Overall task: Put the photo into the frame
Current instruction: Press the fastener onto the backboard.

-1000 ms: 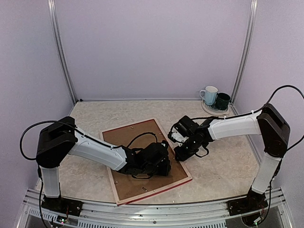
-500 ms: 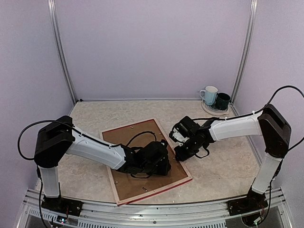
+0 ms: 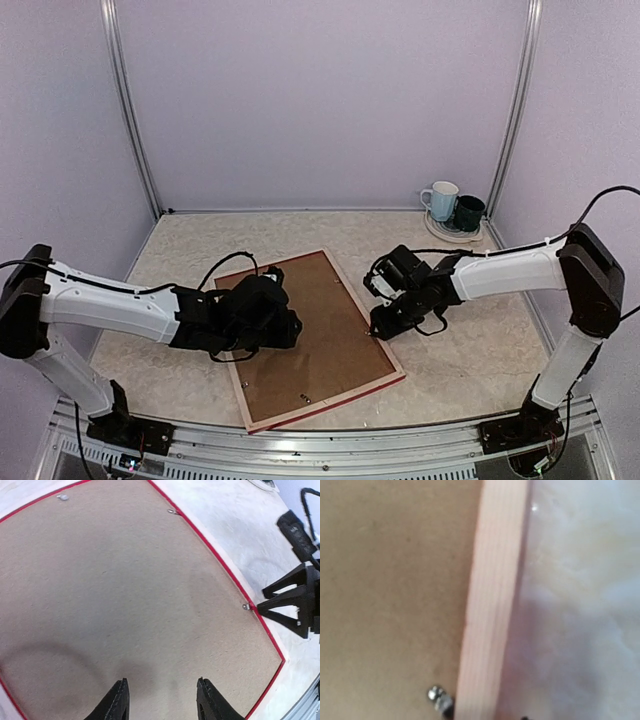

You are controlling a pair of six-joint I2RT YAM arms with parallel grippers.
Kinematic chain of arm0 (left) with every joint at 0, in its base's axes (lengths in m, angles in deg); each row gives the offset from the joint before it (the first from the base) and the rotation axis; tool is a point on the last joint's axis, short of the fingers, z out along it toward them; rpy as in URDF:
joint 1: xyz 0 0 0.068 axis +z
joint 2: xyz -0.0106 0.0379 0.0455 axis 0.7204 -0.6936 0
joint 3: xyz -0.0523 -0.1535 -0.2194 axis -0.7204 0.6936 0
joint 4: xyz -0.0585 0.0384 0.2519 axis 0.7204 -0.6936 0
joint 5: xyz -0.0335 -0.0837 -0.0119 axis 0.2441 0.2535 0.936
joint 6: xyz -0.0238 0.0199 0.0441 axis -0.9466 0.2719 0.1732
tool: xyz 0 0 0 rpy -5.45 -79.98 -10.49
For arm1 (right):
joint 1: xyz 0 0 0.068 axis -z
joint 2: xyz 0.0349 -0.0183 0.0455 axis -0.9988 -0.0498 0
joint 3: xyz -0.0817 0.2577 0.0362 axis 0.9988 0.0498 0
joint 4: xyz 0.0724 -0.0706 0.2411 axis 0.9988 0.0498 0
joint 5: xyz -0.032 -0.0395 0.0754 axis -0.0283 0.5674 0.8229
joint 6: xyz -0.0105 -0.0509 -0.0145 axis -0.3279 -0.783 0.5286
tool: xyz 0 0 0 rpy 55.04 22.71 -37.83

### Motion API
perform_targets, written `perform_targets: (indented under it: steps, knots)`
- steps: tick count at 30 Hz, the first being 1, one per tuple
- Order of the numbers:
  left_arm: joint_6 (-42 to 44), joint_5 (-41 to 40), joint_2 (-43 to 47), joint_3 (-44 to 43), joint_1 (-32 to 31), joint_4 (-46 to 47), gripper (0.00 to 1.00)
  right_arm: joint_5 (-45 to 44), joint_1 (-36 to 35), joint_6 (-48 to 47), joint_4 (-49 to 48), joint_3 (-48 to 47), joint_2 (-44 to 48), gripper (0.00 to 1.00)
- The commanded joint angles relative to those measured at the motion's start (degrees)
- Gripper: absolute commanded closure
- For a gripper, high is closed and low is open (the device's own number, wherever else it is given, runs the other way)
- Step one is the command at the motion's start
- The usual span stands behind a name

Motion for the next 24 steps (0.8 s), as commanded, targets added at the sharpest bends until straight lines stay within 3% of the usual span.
perform_targets:
  steps: [1, 7, 11, 18, 24]
  knots:
    - [-4.2, -5.1, 9.1, 5.9, 1.0, -7.1, 0.53, -2.6, 0.8, 0.9, 1.4, -0.8, 7.1, 0.58]
    - [-9.9, -4.0, 21.0, 16.5, 2.9, -10.7, 0.45, -2.2, 2.1, 0.1, 0.2, -2.0, 10.4, 0.34]
    - [-12.0, -2.4, 27.7, 21.0, 5.1, -11.7, 0.27, -0.4, 3.0, -0.9, -2.5, -1.8, 8.8, 0.20]
    - [-12.3, -0.4, 32.8, 24.9, 9.0, -10.1, 0.02, 2.8, 5.3, -2.8, -5.8, -3.8, 2.4, 0.15]
    - [-9.7, 4.2, 31.7, 26.2, 14.9, -5.3, 0.01, 7.3, 8.5, -3.5, -11.7, -3.6, -1.8, 0.15]
